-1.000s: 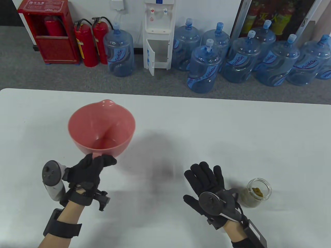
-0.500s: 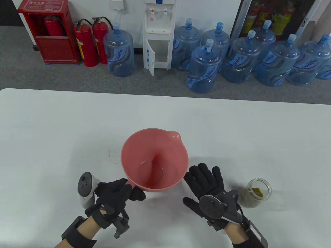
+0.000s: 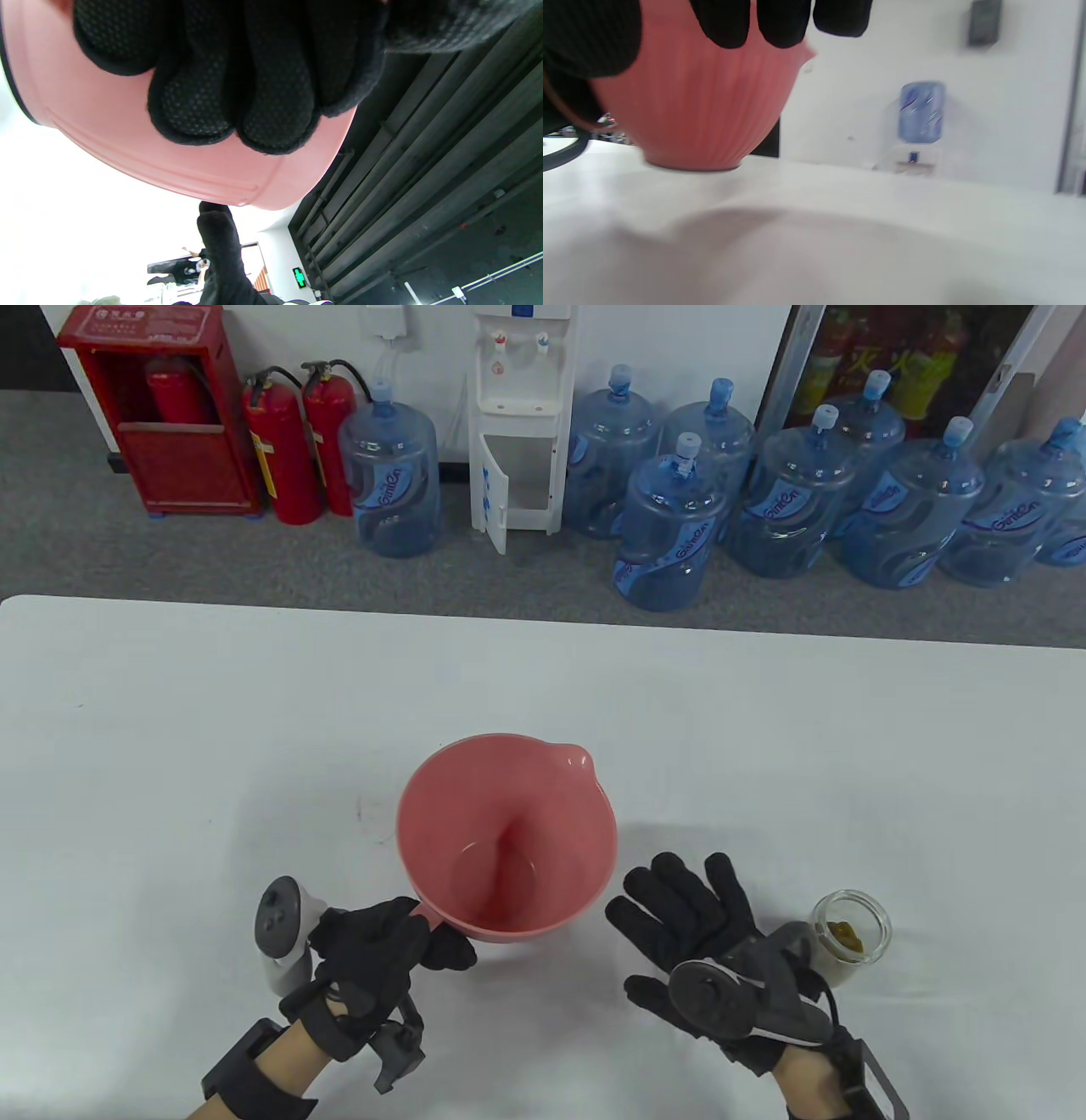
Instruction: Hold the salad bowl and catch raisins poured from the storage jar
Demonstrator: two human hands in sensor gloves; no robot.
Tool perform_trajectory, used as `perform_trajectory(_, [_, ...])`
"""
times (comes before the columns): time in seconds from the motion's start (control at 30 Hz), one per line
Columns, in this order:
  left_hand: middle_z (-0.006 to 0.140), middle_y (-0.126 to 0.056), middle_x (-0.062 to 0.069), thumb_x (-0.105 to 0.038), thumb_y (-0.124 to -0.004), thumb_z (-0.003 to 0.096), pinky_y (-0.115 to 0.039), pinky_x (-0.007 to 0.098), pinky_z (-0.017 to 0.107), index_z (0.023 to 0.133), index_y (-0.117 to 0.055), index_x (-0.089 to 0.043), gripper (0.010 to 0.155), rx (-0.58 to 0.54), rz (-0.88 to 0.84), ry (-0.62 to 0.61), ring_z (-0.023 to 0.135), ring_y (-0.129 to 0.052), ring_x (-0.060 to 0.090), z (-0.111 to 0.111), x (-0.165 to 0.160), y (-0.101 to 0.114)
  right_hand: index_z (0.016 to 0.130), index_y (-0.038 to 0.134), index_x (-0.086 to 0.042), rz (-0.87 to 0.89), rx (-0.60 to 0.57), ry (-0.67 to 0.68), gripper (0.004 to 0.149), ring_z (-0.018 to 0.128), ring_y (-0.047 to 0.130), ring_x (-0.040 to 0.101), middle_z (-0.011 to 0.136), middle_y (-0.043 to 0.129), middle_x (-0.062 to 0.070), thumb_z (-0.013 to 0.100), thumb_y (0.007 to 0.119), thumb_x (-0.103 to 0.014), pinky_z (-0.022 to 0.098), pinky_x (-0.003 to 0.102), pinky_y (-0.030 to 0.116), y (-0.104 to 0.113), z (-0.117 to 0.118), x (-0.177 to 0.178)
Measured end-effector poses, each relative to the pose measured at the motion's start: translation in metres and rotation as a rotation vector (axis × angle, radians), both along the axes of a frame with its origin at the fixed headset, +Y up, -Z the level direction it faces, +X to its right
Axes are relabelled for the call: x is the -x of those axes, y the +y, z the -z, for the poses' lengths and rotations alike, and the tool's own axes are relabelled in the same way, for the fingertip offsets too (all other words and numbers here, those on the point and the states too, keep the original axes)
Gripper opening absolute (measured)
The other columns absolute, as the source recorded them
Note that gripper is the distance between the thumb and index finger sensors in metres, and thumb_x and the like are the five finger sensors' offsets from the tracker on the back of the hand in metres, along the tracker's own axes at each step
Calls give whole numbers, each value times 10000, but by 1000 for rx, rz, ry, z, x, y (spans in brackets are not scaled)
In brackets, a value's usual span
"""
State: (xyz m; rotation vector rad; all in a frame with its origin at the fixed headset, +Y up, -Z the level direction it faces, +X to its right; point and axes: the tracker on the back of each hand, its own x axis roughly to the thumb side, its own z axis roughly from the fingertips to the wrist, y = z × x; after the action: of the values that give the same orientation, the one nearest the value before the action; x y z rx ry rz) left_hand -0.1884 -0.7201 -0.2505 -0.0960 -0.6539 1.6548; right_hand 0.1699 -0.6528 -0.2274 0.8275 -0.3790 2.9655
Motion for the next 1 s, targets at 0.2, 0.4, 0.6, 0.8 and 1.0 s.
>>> perform_trajectory(0.2, [554, -1022, -19, -506, -684, 419, -777, 508, 496, 499, -928, -252, 362, 4, 1, 9, 506, -1040, 314, 0, 0, 0, 1018, 472, -410, 84, -74, -288, 837, 1094, 466, 267, 1142, 434, -57, 294, 771, -703, 778, 615, 306, 25, 16, -64])
perform_trajectory(0.4, [554, -1022, -20, -508, -683, 419, -776, 507, 498, 499, -928, -253, 363, 11, -23, 16, 508, -1038, 314, 0, 1, 2, 1054, 425, -321, 127, 40, -570, 1005, 1068, 507, 363, 1147, 405, 30, 242, 813, -769, 761, 630, 343, 27, 32, -135])
perform_trajectory(0.6, [552, -1022, -20, -508, -683, 419, -775, 507, 497, 499, -929, -253, 363, -1, -21, 16, 507, -1038, 313, -1, 1, 3, 1055, 437, -247, 193, 274, -639, 1105, 1021, 611, 397, 1122, 470, 91, 197, 845, -811, 742, 633, 426, 15, 40, -171])
perform_trajectory(0.8, [552, -1023, -18, -508, -683, 420, -775, 506, 496, 498, -930, -252, 364, 4, -18, 20, 506, -1037, 314, -1, 2, 3, 1042, 475, -223, 149, 442, -671, 1165, 946, 768, 392, 1087, 554, 116, 132, 955, -770, 708, 626, 551, 8, 40, -188])
perform_trajectory(1.0, [553, -1022, -18, -507, -684, 421, -774, 507, 495, 499, -930, -252, 364, 8, -16, 23, 506, -1036, 315, -1, 2, 3, 983, 619, -271, 65, 532, -677, 1075, 912, 843, 313, 1026, 718, 68, 79, 1003, -709, 703, 575, 601, -11, 49, -191])
